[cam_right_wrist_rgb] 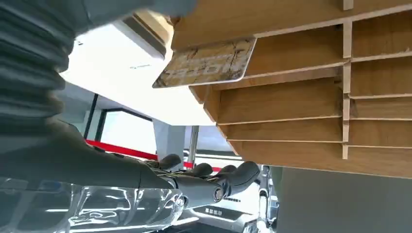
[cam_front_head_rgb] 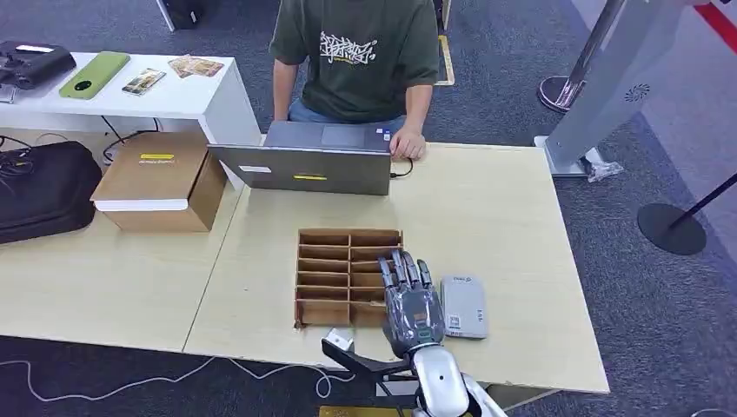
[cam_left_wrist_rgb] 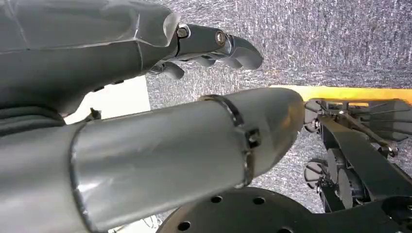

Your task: Pass the card to the sensor for recognition and then transmit it.

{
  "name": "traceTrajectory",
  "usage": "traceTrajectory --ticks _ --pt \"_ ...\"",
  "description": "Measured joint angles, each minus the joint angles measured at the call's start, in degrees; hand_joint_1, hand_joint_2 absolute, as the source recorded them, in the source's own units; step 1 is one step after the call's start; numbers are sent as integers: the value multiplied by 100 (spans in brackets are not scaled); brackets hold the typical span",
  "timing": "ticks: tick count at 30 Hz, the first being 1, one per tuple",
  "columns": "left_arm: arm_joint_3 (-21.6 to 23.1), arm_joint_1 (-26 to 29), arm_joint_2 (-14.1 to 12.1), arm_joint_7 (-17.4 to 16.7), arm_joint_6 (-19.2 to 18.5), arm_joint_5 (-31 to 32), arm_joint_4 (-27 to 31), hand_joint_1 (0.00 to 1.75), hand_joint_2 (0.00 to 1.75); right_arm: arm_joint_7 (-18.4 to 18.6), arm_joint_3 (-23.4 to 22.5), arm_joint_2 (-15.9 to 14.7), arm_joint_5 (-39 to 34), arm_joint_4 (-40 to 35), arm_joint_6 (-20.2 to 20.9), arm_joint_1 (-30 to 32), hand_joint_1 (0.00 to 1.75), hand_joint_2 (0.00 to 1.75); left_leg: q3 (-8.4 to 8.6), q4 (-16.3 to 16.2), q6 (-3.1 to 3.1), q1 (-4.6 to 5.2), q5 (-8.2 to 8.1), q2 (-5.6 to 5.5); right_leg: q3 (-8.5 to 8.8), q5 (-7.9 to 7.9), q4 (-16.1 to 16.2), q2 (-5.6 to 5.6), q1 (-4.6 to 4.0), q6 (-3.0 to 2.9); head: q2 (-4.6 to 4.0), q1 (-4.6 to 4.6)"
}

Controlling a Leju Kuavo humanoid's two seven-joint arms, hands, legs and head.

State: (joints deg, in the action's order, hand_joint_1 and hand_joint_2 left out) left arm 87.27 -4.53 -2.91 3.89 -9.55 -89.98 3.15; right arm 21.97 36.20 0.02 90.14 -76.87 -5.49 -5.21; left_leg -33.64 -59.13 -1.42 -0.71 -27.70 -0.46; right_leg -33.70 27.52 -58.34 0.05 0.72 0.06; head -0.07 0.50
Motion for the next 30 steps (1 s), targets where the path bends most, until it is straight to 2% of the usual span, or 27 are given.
traceTrajectory --ticks 14,30 --pt "0 -2 -13 -76 2 0 0 0 0 -44 -11 -2 0 0 11 37 175 175 0 0 0 0 0 0 0 0 0 0 0 0 0 0" --pt "0 -11 -26 -87 57 0 0 0 0 -286 -221 55 0 -2 -127 105 175 175 0 0 0 0 0 0 0 0 0 0 0 0 0 0"
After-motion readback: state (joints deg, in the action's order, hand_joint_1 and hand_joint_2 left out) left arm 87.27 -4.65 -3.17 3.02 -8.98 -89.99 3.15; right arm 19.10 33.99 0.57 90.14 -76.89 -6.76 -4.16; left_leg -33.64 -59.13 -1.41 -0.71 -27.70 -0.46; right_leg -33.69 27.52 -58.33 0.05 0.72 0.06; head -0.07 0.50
